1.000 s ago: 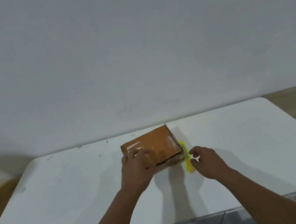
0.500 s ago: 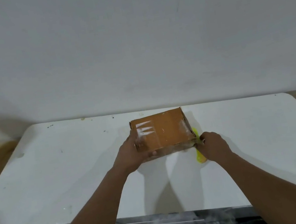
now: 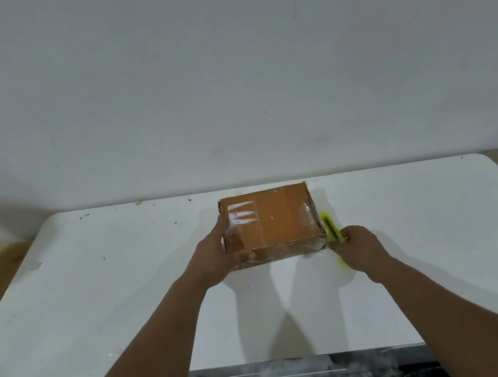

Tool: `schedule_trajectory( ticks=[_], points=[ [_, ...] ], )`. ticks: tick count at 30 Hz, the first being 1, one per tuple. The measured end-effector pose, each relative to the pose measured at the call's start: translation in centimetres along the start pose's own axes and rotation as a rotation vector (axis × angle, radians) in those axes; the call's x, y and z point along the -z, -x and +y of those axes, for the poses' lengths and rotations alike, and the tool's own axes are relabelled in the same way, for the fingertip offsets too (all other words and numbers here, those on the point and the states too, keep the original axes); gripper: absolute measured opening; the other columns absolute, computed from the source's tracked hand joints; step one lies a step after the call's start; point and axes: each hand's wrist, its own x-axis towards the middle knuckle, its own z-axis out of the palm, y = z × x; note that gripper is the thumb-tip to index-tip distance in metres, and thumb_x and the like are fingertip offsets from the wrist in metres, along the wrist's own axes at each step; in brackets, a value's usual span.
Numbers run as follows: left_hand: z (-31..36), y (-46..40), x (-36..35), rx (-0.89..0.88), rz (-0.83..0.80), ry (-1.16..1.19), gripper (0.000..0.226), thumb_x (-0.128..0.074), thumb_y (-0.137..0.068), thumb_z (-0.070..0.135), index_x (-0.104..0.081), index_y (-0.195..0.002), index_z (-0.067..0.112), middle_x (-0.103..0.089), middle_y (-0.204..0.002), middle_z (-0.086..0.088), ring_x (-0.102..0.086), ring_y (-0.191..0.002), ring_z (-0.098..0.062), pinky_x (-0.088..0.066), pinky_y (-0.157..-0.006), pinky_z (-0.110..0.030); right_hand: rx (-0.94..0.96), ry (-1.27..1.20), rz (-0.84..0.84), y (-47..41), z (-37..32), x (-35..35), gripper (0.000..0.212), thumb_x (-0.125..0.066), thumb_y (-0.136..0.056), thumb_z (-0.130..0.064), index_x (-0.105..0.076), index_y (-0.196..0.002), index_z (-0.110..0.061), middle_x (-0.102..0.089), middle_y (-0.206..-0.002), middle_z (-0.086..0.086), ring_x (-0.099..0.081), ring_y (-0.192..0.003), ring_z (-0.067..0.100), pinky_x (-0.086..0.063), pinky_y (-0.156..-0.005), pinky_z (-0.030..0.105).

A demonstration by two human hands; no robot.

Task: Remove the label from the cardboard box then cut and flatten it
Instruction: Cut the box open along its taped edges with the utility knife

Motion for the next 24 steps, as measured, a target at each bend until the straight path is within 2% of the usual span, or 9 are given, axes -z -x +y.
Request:
schedule_trajectory(
  ticks=[4, 7, 9, 12, 15, 17, 19, 21, 24],
  points=[
    [-0.4, -0.4, 0.0, 0.005, -0.009, 0.019, 0.115, -0.088, -0.073, 0.036, -0.01, -0.156, 0.043, -0.05, -0.146, 0.006, -0.051, -0.128, -0.021, -0.043, -0.096, -0.027, -0.06, -0.367, 0.003, 0.0, -1.2, 0.8, 0.02, -0.054, -0.095, -0.022, -0.054, -0.109, -0.007, -0.068, -0.086, 0.01, -0.062, -0.069, 0.023, -0.047, -0.064, 0.032],
    [-0.6, -0.4, 0.0, -0.008, -0.016, 0.017, 0.112, -0.088, -0.073, 0.035, -0.013, -0.156, 0.045, -0.058, -0.135, 0.007, -0.059, -0.111, -0.016, -0.044, -0.087, -0.023, -0.051, -0.536, -0.006, 0.2, -2.1, 1.3, 0.019, -0.051, -0.096, -0.018, -0.05, -0.113, -0.01, -0.061, -0.079, 0.009, -0.057, -0.063, 0.021, -0.049, -0.062, 0.031],
    [-0.7, -0.5, 0.0, -0.013, -0.019, 0.009, 0.112, -0.088, -0.071, 0.038, -0.014, -0.154, 0.048, -0.062, -0.131, 0.007, -0.063, -0.105, -0.016, -0.047, -0.084, -0.024, -0.042, -0.643, -0.025, 0.4, -2.7, 1.6, 0.019, -0.05, -0.096, -0.015, -0.049, -0.114, -0.008, -0.054, -0.078, 0.01, -0.053, -0.062, 0.021, -0.054, -0.066, 0.037],
    [-0.7, -0.5, 0.0, -0.017, -0.023, -0.005, 0.112, -0.089, -0.068, 0.045, -0.015, -0.152, 0.05, -0.06, -0.135, 0.007, -0.063, -0.11, -0.021, -0.05, -0.094, -0.031, -0.028, -0.76, -0.091, 0.8, -3.7, 2.3, 0.015, -0.046, -0.096, -0.01, -0.049, -0.111, -0.008, -0.049, -0.084, 0.012, -0.053, -0.066, 0.024, -0.059, -0.074, 0.045],
    [-0.6, -0.4, 0.0, -0.023, -0.027, 0.0, 0.111, -0.088, -0.07, 0.041, -0.016, -0.154, 0.047, -0.057, -0.135, 0.009, -0.06, -0.114, -0.02, -0.048, -0.092, -0.027, 0.004, -0.883, -0.192, 1.4, -4.7, 3.0, 0.018, -0.042, -0.094, 0.0, -0.047, -0.108, -0.009, -0.047, -0.085, 0.011, -0.051, -0.066, 0.024, -0.059, -0.068, 0.039],
    [-0.7, -0.5, 0.1, -0.037, -0.022, -0.01, 0.11, -0.089, -0.067, 0.044, -0.019, -0.153, 0.048, -0.06, -0.132, 0.009, -0.062, -0.113, -0.019, -0.05, -0.095, -0.03, 0.065, -0.851, -0.205, 1.8, -5.3, 3.2, 0.017, -0.038, -0.095, 0.003, -0.046, -0.105, -0.009, -0.046, -0.083, 0.009, -0.047, -0.064, 0.02, -0.054, -0.062, 0.031],
    [-0.6, -0.6, 0.1, -0.044, -0.02, -0.019, 0.108, -0.089, -0.066, 0.045, -0.023, -0.151, 0.049, -0.062, -0.129, 0.01, -0.063, -0.112, -0.019, -0.051, -0.096, -0.032, 0.113, -0.773, -0.156, 1.9, -5.6, 3.1, 0.015, -0.035, -0.096, 0.001, -0.044, -0.099, -0.011, -0.044, -0.08, 0.008, -0.044, -0.062, 0.017, -0.047, -0.06, 0.03],
    [-0.5, -0.5, 0.2, -0.046, -0.022, -0.02, 0.106, -0.089, -0.067, 0.044, -0.025, -0.151, 0.047, -0.063, -0.127, 0.011, -0.063, -0.113, -0.019, -0.05, -0.094, -0.03, 0.125, -0.758, -0.09, 1.9, -5.5, 2.8, 0.013, -0.035, -0.098, -0.005, -0.046, -0.099, -0.011, -0.042, -0.076, 0.005, -0.041, -0.059, 0.016, -0.042, -0.059, 0.029],
    [-0.5, -0.5, 0.2, -0.04, -0.02, -0.007, 0.111, -0.089, -0.069, 0.041, -0.017, -0.154, 0.045, -0.057, -0.132, 0.01, -0.06, -0.114, -0.019, -0.05, -0.091, -0.023, 0.117, -0.763, 0.013, 1.8, -5.2, 2.2, 0.016, -0.039, -0.102, -0.019, -0.052, -0.1, -0.009, -0.04, -0.07, 0.002, -0.037, -0.054, 0.014, -0.035, -0.051, 0.027]
  ],
)
